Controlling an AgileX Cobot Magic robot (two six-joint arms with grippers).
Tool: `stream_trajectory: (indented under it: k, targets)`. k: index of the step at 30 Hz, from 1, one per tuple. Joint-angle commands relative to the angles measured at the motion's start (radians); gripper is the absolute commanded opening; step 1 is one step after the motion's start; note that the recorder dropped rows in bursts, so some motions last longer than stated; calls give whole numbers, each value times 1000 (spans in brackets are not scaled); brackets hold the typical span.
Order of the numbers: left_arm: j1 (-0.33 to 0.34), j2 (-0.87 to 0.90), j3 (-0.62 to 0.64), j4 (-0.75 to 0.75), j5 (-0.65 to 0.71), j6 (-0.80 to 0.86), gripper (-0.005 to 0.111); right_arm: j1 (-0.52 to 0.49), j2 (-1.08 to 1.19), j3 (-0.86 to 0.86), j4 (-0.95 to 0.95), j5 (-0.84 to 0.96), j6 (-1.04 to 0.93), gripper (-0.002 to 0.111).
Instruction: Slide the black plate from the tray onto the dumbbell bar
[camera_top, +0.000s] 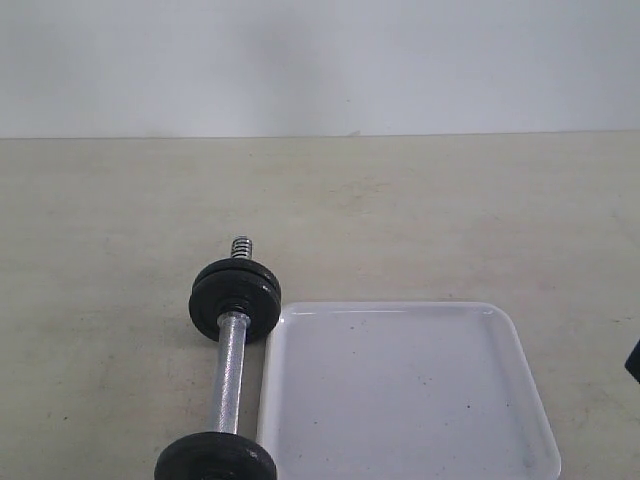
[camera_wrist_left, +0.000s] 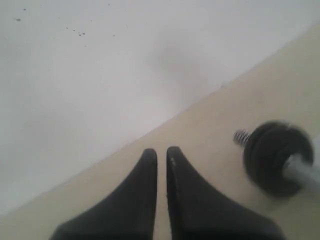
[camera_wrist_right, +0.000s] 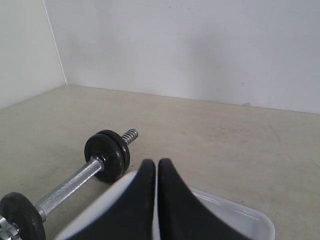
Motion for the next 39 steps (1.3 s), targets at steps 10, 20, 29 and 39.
stream_trajectory:
  k: [10,20,29,39]
  targets:
    - [4,-3,4,575,-46,-898,4,-3,-4,0,-10,0,-2,0]
    - [4,-3,4,1355,-47,-1939,4,-3,-4,0,-10,-41,-1,0]
    - [4,-3,4,1197,42,-1653,4,-3,-4,0,-10,-45,-1,0]
    - [4,-3,4,1289,42,-1734,4,-3,-4,0,-10,-45,-1,0]
